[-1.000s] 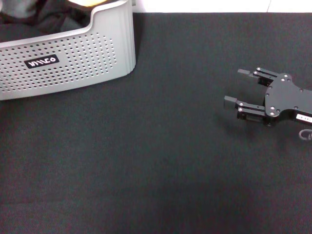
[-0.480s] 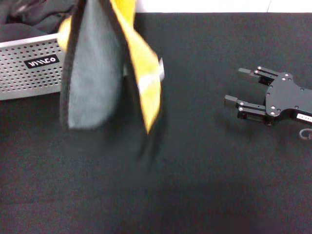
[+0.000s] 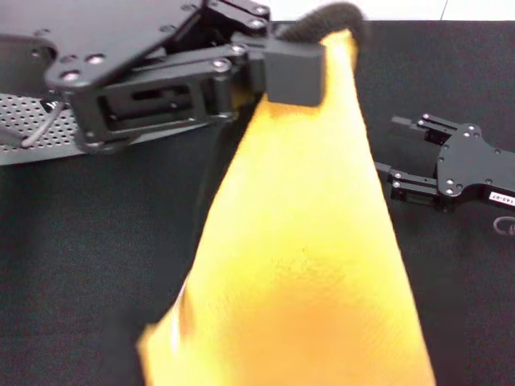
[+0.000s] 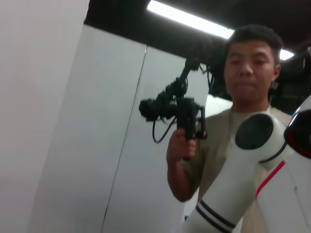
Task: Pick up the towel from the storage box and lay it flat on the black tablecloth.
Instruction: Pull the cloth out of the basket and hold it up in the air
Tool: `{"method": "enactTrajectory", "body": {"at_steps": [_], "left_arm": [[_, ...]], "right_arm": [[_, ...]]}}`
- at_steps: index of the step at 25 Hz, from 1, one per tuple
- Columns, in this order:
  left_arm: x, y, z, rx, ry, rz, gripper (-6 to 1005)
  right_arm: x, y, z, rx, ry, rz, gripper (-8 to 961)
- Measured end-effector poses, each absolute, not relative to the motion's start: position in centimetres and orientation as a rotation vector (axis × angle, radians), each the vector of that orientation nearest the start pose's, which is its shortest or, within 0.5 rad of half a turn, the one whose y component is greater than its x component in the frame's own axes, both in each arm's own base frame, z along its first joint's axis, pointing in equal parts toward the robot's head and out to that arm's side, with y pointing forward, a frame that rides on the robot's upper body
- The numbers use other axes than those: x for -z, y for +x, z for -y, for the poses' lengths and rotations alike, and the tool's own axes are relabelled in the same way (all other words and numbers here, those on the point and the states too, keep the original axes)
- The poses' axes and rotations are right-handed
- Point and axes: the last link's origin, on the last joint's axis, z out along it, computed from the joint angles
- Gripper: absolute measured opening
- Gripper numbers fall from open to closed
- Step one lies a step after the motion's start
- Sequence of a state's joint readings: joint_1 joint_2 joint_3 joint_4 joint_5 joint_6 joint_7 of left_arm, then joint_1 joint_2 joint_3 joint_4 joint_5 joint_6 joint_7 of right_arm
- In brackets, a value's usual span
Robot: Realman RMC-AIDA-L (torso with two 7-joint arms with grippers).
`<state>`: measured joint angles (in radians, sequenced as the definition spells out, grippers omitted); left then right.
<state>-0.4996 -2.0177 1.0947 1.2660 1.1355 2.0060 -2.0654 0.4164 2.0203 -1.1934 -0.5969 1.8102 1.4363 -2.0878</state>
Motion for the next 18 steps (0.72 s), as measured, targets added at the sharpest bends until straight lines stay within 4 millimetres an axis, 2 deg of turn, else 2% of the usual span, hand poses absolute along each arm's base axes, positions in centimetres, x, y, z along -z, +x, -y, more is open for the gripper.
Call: {"method": "enactTrajectory", "body": {"at_steps": [7, 11, 18], "left_arm": [[-9.2, -9.1, -27.8, 1.376, -3.226, 0.312, 43], [-8.5, -9.6, -28.4, 1.221, -3.230, 0.397, 44], [-8.9, -10.4, -29.5, 1.095, -3.156, 0.444, 45]], "right_arm": [[0.4, 22.6, -31.6, -1.050, -2.653, -0.150, 754], [-0.1, 21.8, -31.1, -1.114, -2.694, -0.085, 753], [-1.5, 21.2, -29.9, -1.183, -2.740, 0.031, 753]]}}
